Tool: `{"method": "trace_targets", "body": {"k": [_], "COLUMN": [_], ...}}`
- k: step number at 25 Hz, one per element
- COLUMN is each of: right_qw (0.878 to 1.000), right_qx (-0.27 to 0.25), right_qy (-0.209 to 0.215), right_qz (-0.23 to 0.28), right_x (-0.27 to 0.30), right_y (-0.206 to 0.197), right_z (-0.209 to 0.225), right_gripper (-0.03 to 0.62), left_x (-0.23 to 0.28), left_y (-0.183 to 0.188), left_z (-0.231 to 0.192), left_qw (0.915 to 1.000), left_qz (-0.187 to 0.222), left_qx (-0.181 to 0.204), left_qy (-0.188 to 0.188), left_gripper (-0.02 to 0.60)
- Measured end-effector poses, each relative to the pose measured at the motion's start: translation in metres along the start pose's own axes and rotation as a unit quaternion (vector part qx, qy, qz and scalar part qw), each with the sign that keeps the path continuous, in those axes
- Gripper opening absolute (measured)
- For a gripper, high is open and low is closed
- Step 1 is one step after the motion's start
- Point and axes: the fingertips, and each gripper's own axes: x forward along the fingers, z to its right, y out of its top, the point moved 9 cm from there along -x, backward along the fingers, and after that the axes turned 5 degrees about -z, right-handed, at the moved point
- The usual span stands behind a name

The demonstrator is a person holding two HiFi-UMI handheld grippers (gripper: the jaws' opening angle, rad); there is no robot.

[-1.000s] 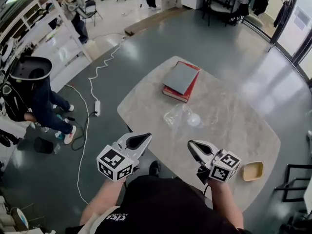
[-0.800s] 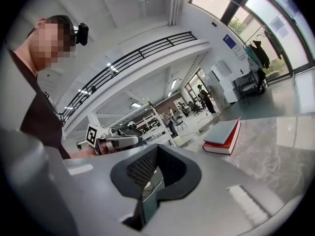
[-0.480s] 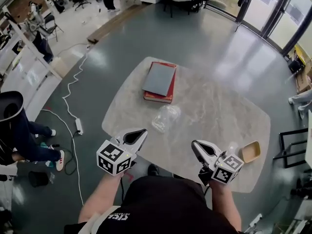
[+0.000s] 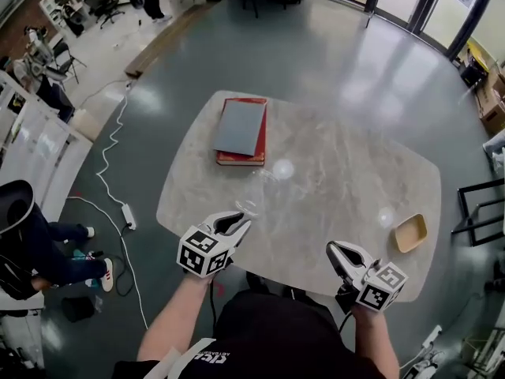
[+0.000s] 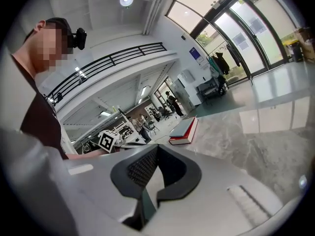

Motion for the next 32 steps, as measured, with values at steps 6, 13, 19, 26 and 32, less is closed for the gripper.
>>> {"method": "trace_targets", "body": {"k": [6,13,19,26,32], "right_qw": [0.999,0.997,0.998,0.998,0.996], "right_qx": [0.035,0.051,0.045,0.023,0.046], "right_qy": [-0.034,-0.053,-0.054,-0.058,-0.063], "right_qz": [-0.01,-0.012,-0.009,0.011,0.032], "right_x": [-0.021,-0.03,-0.03,-0.034,-0.05], "right_y": [-0.023,-0.033,-0.025,-0.008,-0.01], "right_z": [0.014,0.024,0.02,0.01,0.007], "right_gripper": [0.002,0.002,0.002,0.002,0.002], "left_x": [0.048,0.092,0.114,0.139,0.158], "left_y": [-0.019,-0.041,-0.046,-0.06,-0.074], "left_z": [-0.011,-0.035,-0.04,-0.042,-0.042], "left_qw": [0.9966,0.9877,0.9814,0.9674,0.9566], "left_qz": [-0.077,-0.147,-0.18,-0.221,-0.252], "left_qx": [0.031,0.053,0.067,0.123,0.144], "left_qy": [-0.002,0.008,0.007,0.017,0.019], "left_gripper": [0.15,0.167,0.167,0.167,0.167]}}
